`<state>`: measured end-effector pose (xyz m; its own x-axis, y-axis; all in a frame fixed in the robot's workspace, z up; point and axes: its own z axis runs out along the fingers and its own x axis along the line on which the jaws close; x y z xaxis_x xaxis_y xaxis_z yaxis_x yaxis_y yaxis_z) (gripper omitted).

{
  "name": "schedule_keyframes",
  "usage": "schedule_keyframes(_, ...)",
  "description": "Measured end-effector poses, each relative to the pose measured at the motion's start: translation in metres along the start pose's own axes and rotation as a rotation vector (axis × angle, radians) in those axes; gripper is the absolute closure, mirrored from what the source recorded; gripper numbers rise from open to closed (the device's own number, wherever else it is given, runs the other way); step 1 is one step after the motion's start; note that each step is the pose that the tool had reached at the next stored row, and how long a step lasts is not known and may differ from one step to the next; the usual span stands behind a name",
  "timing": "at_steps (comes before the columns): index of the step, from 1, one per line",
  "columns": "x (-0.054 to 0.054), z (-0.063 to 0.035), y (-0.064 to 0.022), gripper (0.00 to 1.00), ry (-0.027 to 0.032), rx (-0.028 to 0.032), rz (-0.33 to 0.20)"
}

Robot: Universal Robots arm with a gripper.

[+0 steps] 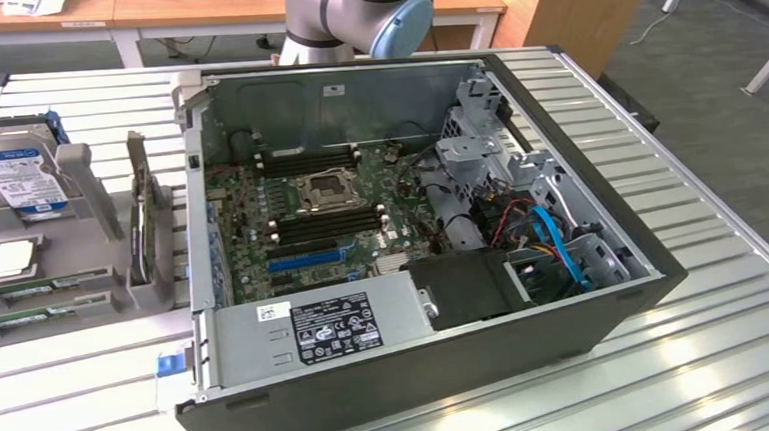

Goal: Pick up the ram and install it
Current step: 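Pick up the ram and move it above insertion slot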

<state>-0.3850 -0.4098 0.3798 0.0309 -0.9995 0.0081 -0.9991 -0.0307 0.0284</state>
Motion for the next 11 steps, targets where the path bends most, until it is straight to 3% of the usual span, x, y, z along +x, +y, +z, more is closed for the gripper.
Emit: schedule_keyframes(11, 0.0000, 0.0039, -0.0001, 0.90, 0.0000, 0.0000, 0.000)
